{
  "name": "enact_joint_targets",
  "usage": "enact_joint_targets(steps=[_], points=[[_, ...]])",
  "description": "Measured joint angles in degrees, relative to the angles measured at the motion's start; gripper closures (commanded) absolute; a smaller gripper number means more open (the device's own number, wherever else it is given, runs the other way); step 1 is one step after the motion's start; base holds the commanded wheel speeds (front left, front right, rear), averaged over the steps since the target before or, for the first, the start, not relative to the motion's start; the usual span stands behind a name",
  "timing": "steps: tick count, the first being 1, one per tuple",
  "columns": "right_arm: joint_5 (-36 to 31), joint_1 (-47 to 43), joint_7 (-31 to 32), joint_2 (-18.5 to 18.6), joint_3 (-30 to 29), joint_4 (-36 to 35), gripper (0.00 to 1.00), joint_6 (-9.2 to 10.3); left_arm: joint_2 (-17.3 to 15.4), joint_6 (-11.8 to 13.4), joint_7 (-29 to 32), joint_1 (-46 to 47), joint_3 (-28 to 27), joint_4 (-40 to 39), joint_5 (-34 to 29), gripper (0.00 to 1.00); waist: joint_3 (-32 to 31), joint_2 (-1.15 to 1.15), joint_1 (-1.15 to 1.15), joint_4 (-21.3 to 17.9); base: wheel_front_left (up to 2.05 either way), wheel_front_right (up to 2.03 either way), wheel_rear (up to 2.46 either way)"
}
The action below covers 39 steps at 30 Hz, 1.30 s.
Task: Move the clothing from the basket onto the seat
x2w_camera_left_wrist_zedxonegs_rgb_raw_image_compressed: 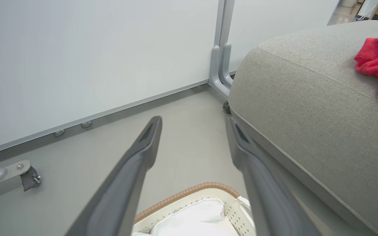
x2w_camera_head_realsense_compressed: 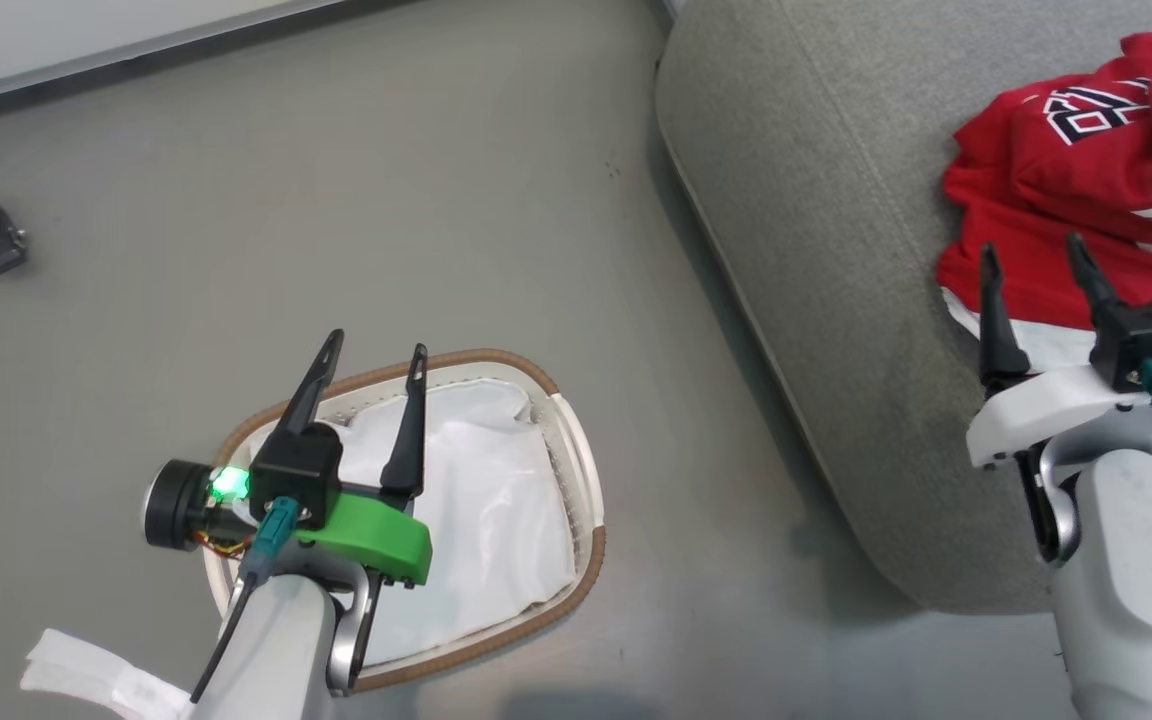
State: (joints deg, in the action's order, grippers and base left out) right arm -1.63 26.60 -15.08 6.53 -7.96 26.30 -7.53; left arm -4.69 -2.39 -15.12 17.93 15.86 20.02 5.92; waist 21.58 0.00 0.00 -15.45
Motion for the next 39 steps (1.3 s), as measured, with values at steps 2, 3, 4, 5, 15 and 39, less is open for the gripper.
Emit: enact_joint_targets(steps=[2,3,4,5,15,39], points=[[0.58,-0.34,-0.01,-0.38,2.69,-1.02,0.0,0.0,0.2,1.22,0.0,-0.81,-1.37,-0.16,-0.48,0.0,-0.64,0.0,0.0,1.49,0.0,0.0,0.0],[0.64,-0.35,0.0,-0.44,3.53,-1.52,0.0,0.0,0.33,1.65,0.0,-1.05,-1.82,-0.21,-0.54,0.0,-0.88,0.0,0.0,2.12,0.0,0.0,0.0],[1.0,-0.38,-0.01,-0.73,4.31,-2.09,0.0,0.0,0.52,2.16,0.0,-1.28,-2.56,-0.23,-0.56,0.0,-1.18,0.0,0.0,2.96,0.0,0.0,0.0],[1.43,-0.41,0.0,-0.98,5.13,-2.42,0.0,0.0,0.6,2.65,0.0,-1.58,-3.31,-0.34,-0.56,0.0,-1.45,0.0,0.0,3.79,0.0,0.0,0.0],[2.82,-1.7,0.0,-2.49,10.25,-3.49,0.0,0.0,1.45,5.69,0.0,-3.91,-10.15,-0.02,-0.44,0.0,-3.78,0.0,0.0,11.96,0.0,0.0,0.0],[7.73,-12.61,0.0,-3.69,9.88,-3.43,0.0,0.0,1.8,0.74,0.0,-13.29,-13.59,0.1,4.49,0.0,-13.43,0.0,0.0,18.52,0.0,0.0,0.0]])
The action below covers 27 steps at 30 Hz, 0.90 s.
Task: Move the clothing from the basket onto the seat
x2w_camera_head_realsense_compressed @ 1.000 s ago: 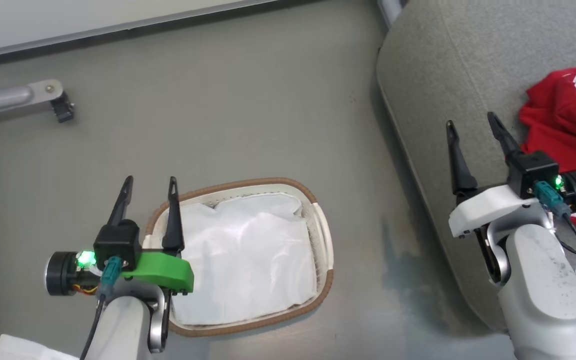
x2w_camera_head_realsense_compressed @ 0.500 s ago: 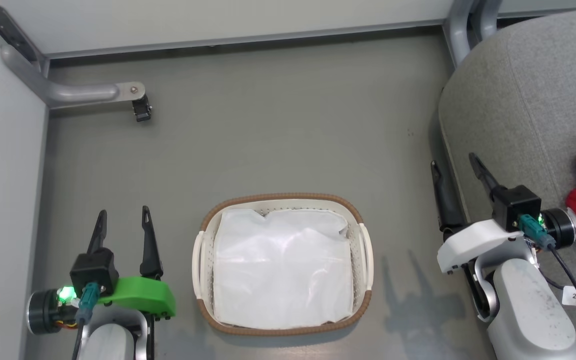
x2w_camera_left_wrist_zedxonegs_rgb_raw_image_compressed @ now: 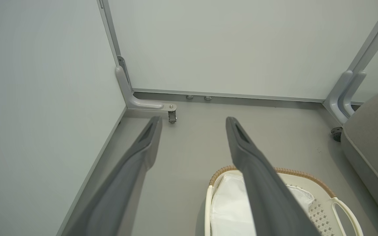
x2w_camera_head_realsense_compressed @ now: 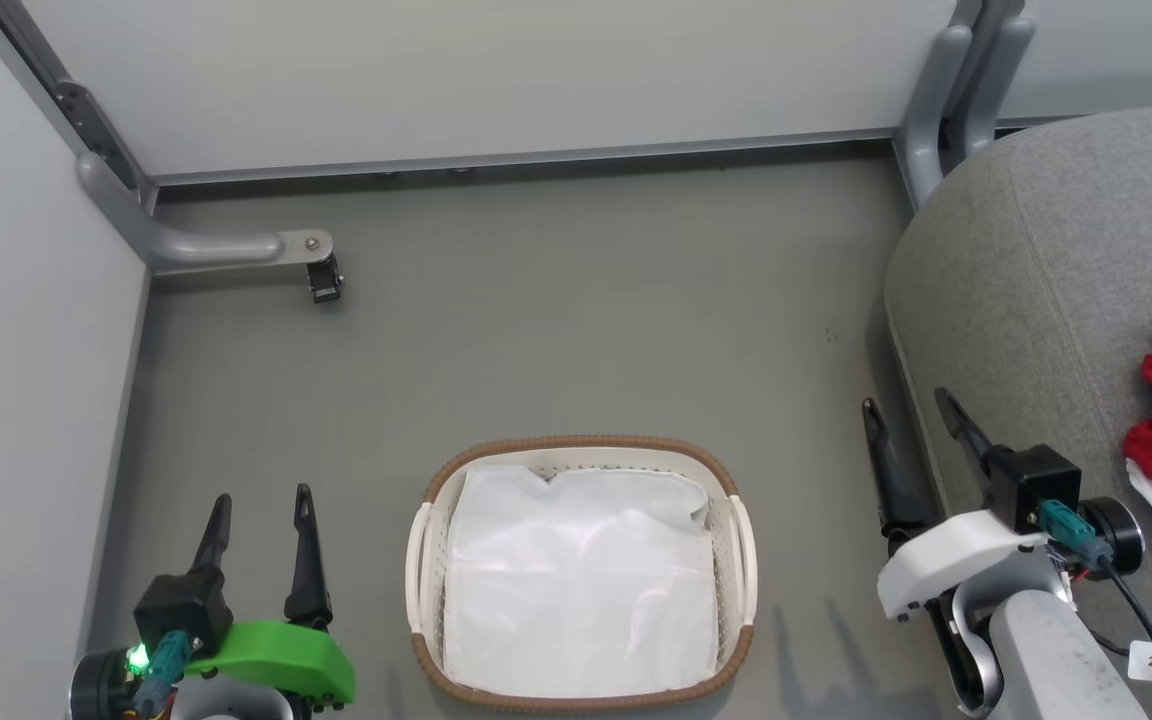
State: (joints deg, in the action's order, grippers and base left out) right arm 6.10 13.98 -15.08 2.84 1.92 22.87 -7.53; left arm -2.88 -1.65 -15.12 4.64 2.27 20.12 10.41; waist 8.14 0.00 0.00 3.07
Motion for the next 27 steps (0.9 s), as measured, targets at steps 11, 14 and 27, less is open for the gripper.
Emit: enact_joint_targets(steps=[11,14,27], points=[[1.49,-3.52,0.0,-0.02,0.33,0.18,0.0,0.01,0.0,-1.31,0.0,-2.92,-0.01,0.68,0.68,0.0,-3.44,0.0,0.0,-0.41,0.0,0.0,0.0],[1.59,-4.4,0.0,-0.02,0.3,0.21,1.0,0.0,0.01,-2.45,0.0,-3.14,0.34,1.71,2.98,1.0,-3.97,0.0,0.0,-0.41,0.0,0.0,0.0],[8.79,-6.29,2.31,-0.55,-0.33,2.74,1.0,0.0,0.36,-2.47,2.55,-3.39,-0.43,4.46,9.94,1.0,-4.27,0.0,0.0,-0.58,0.0,0.0,0.0]])
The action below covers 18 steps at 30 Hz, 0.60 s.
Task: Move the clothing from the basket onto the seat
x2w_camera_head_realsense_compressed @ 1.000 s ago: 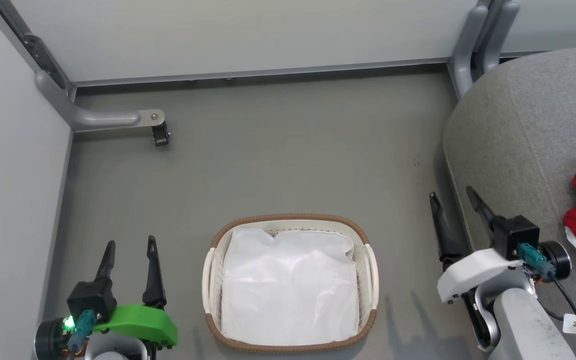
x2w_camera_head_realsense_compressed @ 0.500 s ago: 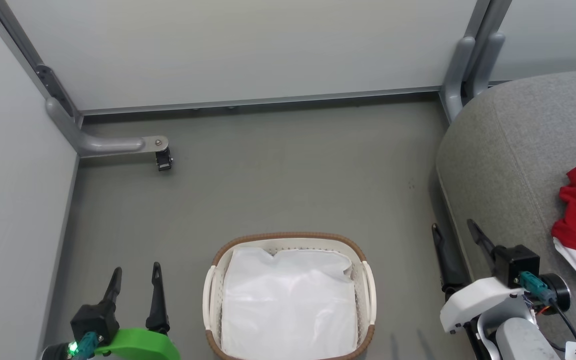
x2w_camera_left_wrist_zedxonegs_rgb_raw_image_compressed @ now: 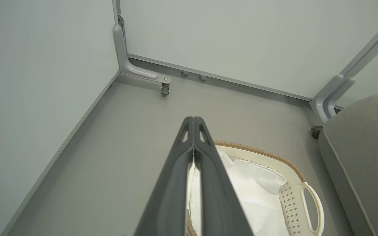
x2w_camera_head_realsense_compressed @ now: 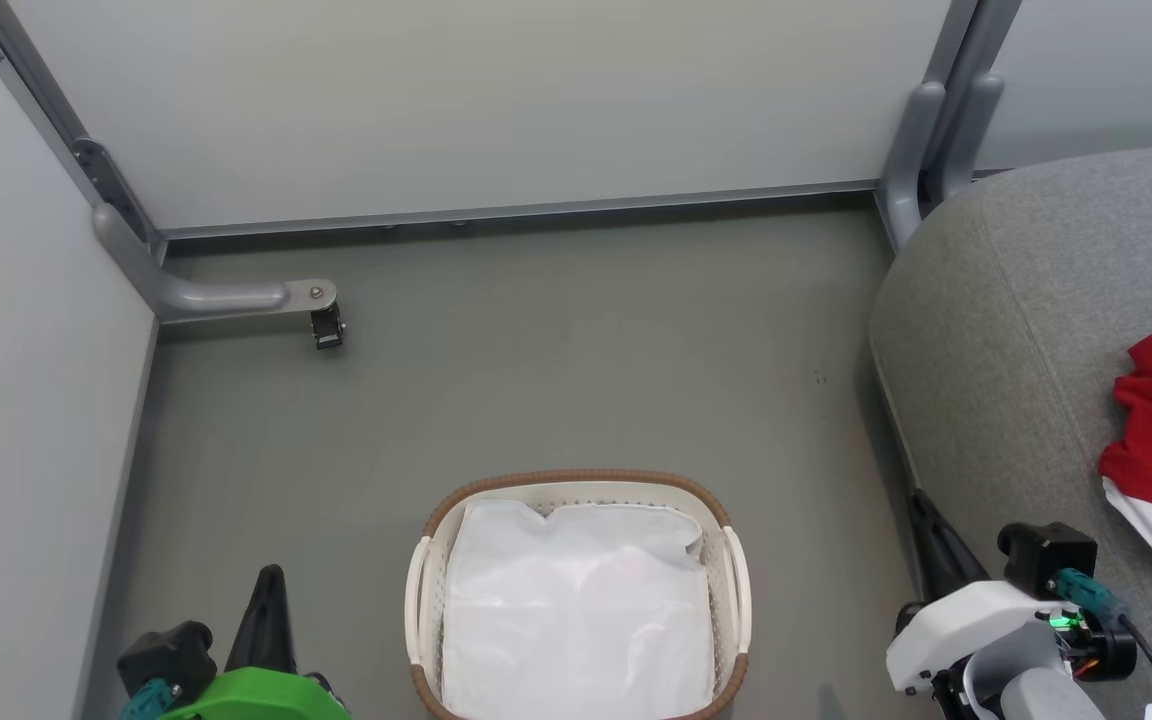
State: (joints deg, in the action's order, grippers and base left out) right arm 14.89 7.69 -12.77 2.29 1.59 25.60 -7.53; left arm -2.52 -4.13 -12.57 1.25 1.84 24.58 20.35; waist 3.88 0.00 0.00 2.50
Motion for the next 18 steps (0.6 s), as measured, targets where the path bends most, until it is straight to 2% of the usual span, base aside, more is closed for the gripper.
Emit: enact_joint_targets(steps=[18], points=[[18.25,-0.09,4.32,0.02,-1.74,-2.87,1.0,0.0,0.0,-0.86,4.39,0.25,-1.86,-2.42,16.86,1.0,-0.56,0.0,0.0,-0.38,0.0,0.0,0.0]])
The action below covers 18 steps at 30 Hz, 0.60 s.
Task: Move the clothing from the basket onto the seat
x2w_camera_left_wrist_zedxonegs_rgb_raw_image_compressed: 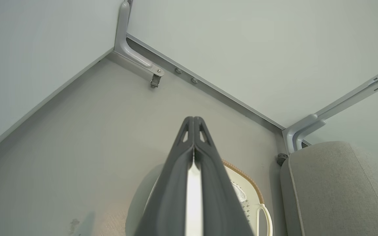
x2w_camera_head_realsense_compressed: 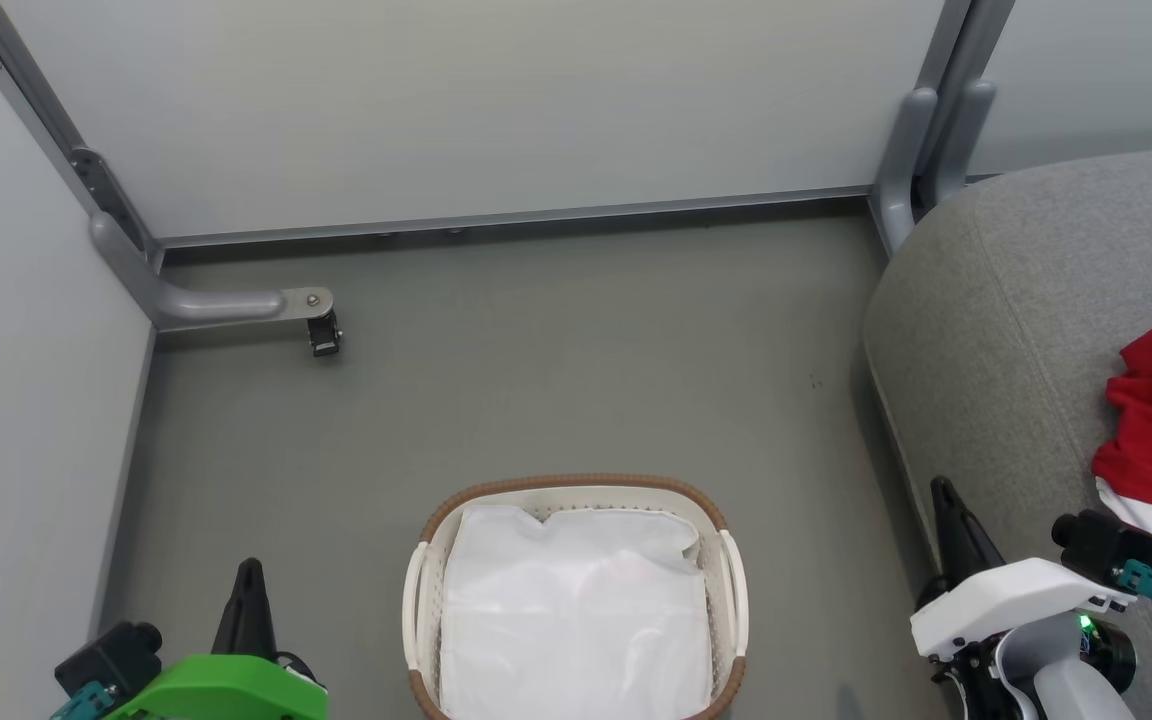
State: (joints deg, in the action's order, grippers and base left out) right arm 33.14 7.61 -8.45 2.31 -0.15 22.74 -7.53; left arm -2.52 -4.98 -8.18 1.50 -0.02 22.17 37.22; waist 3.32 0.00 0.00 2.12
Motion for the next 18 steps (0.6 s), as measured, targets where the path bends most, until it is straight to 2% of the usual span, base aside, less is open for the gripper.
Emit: enact_joint_targets(steps=[18], points=[[14.91,-0.19,3.79,0.07,-1.58,-2.15,1.0,0.01,-0.01,-0.57,3.61,0.92,-1.68,-1.98,13.85,1.0,-0.56,0.0,0.0,-0.38,0.0,0.0,0.0]])
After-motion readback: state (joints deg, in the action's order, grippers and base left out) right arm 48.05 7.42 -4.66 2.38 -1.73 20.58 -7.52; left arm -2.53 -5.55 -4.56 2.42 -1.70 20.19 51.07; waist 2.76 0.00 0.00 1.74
